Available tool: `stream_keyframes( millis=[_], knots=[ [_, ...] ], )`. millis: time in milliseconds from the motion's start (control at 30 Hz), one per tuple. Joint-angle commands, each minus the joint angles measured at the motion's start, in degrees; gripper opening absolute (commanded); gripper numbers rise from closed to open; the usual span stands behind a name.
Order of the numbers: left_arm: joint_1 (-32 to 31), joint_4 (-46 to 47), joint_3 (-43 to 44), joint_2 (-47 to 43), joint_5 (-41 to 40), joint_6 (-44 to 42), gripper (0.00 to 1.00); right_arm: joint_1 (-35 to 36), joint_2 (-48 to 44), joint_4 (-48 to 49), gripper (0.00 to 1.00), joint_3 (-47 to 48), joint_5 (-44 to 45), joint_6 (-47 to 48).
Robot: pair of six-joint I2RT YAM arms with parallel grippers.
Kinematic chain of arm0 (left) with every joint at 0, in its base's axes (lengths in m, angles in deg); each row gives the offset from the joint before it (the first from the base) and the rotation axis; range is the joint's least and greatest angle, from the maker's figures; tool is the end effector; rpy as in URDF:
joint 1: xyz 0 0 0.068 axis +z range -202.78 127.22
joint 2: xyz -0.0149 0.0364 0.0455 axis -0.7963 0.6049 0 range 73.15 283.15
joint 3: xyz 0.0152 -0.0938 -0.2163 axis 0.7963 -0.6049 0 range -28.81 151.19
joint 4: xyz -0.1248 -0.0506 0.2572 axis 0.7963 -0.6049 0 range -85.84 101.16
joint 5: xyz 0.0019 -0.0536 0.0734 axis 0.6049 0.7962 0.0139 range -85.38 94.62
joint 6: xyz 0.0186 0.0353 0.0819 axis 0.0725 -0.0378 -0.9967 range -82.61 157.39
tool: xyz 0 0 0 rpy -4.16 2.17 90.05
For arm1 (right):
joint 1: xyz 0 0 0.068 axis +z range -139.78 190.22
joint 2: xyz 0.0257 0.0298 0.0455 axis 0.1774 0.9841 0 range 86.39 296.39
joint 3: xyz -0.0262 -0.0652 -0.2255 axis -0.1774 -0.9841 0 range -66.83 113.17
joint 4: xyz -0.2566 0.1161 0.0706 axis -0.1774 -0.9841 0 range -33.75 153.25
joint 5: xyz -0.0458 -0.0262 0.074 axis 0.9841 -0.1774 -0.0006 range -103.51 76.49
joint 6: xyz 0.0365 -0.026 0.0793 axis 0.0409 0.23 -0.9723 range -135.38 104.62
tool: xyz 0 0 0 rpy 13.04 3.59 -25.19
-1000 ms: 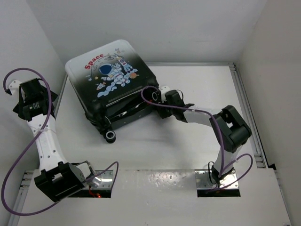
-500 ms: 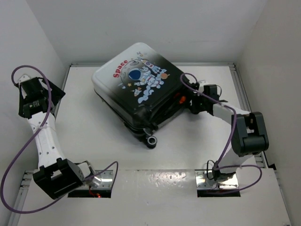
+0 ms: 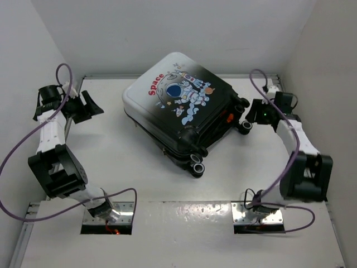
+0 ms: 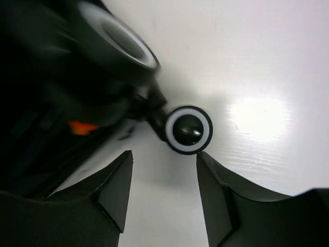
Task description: Pack the luggage
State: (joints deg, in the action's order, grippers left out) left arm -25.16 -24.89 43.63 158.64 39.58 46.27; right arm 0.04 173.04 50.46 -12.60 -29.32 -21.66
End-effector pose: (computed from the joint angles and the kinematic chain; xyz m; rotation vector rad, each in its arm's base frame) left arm 0.3553 0.1329 0.2285 -0.4616 2.2570 -0.5719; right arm 0.3770 -0.0453 0.1337 0.2023 2.3321 0.2915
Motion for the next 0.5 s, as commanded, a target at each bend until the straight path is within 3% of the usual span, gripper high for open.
stream_keyframes(
  millis=[0,100,233,333,367,467],
  knots=[
    [-3.3,3.4,6.4,2.2,0.1,-4.9,0.74,-0.4,-11.0,-4.1,0.53,3.8,-6.3,-6.3],
    [-6.7,6.0,11.0,6.1,-4.5,-4.9,0.71,-0.5,-11.5,-13.4,0.44,4.6,2.1,-11.7],
    [-11.6,10.2,17.4,15.9,-7.3,-3.1,0.58,-1.2,-10.1,-17.1,0.23,1.8,7.3,-21.5],
    [-13.6,13.9,20.5,21.4,-6.1,-2.4,0.50,-2.7,-6.3,-18.3,0.25,1.4,9.0,-29.0],
    [-15.0,14.4,23.5,25.2,-5.6,-2.4,0.50,-2.8,-5.4,-18.4,0.33,1.4,8.8,-29.9],
    [-18.2,15.8,29.2,30.6,-2.1,-3.8,0.49,-2.2,-1.2,-18.2,0.45,1.3,11.4,-31.9]
  ],
)
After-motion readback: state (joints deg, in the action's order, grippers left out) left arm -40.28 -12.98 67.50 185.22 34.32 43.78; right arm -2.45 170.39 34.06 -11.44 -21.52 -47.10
